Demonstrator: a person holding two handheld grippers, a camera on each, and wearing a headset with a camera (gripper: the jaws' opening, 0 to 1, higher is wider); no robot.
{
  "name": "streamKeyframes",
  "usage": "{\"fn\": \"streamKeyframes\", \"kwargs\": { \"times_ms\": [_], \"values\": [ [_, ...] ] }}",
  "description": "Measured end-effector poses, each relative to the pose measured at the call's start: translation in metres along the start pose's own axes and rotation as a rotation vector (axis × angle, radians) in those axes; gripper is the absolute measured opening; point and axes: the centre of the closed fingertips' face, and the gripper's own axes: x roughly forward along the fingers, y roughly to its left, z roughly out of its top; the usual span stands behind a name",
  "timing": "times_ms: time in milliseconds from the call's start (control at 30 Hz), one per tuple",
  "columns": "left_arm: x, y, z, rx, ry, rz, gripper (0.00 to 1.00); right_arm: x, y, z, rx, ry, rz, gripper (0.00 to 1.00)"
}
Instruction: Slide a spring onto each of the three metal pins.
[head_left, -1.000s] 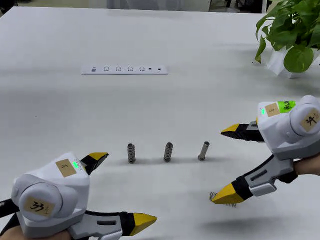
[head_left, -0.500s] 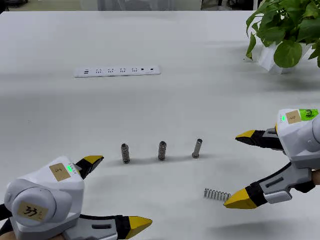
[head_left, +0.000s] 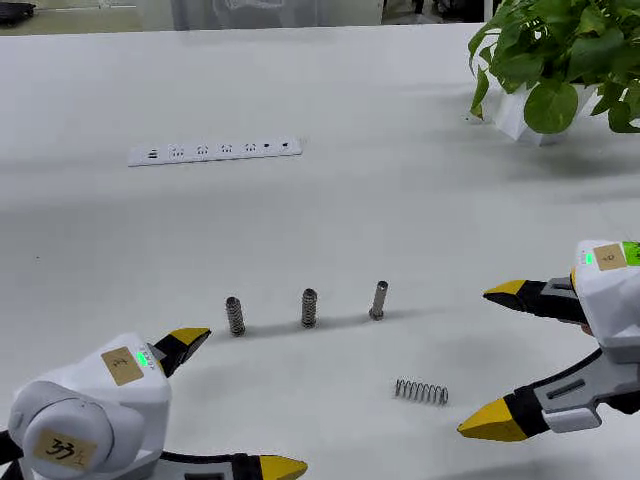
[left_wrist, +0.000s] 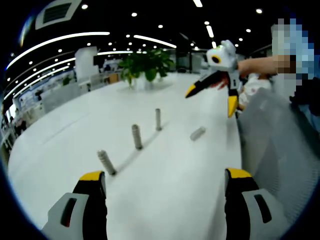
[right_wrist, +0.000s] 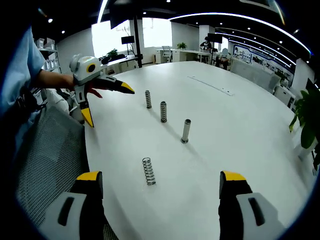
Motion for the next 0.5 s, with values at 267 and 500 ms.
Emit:
{"fn": "streamKeyframes", "kwargs": {
  "times_ms": [267, 500],
  "values": [
    [0.013, -0.015, 0.003, 0.039, 0.025, -0.075, 0.95, -0.006, 0.003, -0.004, 0.016, -0.009, -0.016, 0.98],
    [0.032, -0.030, 0.009, 0.092, 0.035, -0.139, 0.94, -0.014, 0.004, -0.009, 0.034, -0.014, -0.033, 0.98]
  ]
}}
